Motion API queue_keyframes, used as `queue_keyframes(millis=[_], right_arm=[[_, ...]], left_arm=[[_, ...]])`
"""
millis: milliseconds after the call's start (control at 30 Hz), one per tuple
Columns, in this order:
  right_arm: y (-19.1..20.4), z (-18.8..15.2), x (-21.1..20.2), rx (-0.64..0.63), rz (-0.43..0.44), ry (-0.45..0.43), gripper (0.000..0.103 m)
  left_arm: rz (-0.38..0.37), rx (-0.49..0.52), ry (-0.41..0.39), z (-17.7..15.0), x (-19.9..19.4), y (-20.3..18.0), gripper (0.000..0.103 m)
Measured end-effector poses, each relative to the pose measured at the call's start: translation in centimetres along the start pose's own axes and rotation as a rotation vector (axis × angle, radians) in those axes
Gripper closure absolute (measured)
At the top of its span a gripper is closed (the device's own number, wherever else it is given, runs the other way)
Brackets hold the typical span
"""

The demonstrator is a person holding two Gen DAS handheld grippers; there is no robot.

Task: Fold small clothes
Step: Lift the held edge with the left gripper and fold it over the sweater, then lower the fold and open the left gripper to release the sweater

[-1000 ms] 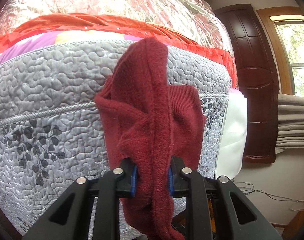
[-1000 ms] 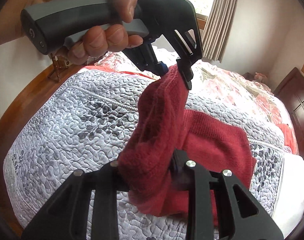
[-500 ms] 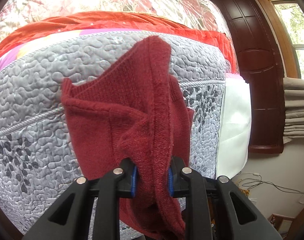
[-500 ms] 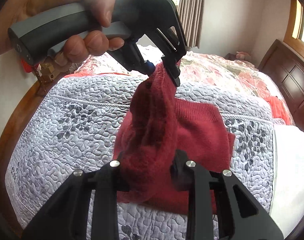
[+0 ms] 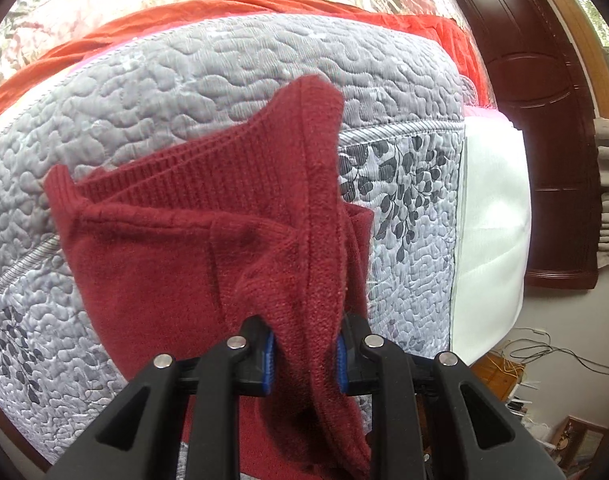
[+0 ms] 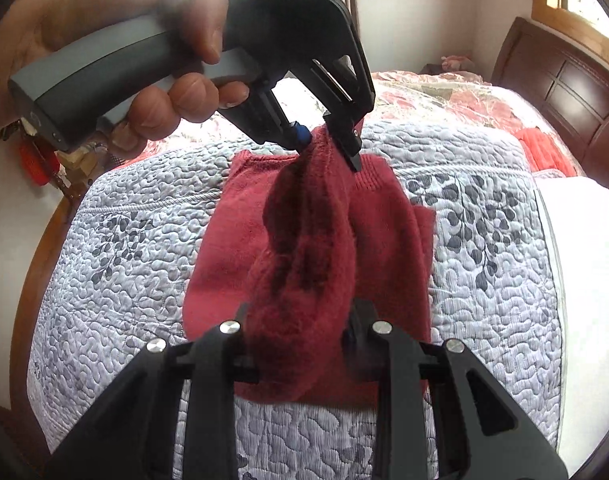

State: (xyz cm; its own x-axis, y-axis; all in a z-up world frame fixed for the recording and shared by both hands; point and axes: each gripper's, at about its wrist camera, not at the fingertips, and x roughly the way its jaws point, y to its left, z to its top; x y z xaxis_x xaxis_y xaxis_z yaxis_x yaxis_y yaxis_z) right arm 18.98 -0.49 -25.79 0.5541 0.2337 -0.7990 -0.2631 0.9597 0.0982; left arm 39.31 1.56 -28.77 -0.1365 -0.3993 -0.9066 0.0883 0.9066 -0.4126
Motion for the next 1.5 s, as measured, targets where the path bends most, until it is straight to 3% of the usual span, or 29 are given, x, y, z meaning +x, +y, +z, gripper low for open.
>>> queue_keyframes(millis=[100,300,433,567,600,667,733,833,1000,1133,1333,1500], right_arm=[[-2.0,-1.0,0.9,0.053,0.027,0.016,0.077],[-6.5,-3.1,2.8,0.220,0.170,0.050,0.076],[-9.0,-4.5,4.0,0.307,0.267,0.065,0.074],[-11.2,-6.1,5.3,0.381,0.360,0.102,0.066],[-11.8,-6.5,5.7,0.404,0.384,0.118,0.056],[-13.1,-7.3,5.8,0.455,0.446,0.136,0.045],[-14.4,-7.7,5.4,0.489,0.496,0.143,0.045],[-15.5,-7.3,3.9,0.462,0.490,0.148,0.039],[-15.1,-4.9,1.1,0.305,0.479,0.128,0.038],[-11.8,-3.7,0.1,0.083,0.463,0.134,0.039],[-9.7,-2.3,4.9,-0.018,0.486,0.317,0.043],[-12.8,2.1,7.6,0.186,0.505,0.316,0.043]], left_arm=[[0.038,-0.012,0.016,0.4,2.0,-0.8,0.081],[0.134,-0.009,0.033,0.7,5.4,-2.1,0.080],[0.154,-0.004,0.031,0.7,7.0,-2.9,0.069],[0.122,-0.003,0.018,0.6,7.7,-3.6,0.049],[0.108,-0.001,0.011,0.6,7.6,-3.8,0.045],[0.058,-0.008,-0.007,0.3,7.1,-4.2,0.044],[-0.015,-0.029,-0.047,-0.3,5.5,-3.9,0.040],[-0.097,-0.030,-0.129,-2.3,2.1,-3.0,0.034],[-0.151,-0.003,-0.276,-8.4,-3.0,0.3,0.022],[-0.178,-0.087,-0.274,-13.5,-3.7,5.8,0.022],[-0.268,-0.193,-0.274,-20.0,-1.9,10.7,0.022],[-0.276,-0.209,-0.274,-22.3,-1.1,11.8,0.022]])
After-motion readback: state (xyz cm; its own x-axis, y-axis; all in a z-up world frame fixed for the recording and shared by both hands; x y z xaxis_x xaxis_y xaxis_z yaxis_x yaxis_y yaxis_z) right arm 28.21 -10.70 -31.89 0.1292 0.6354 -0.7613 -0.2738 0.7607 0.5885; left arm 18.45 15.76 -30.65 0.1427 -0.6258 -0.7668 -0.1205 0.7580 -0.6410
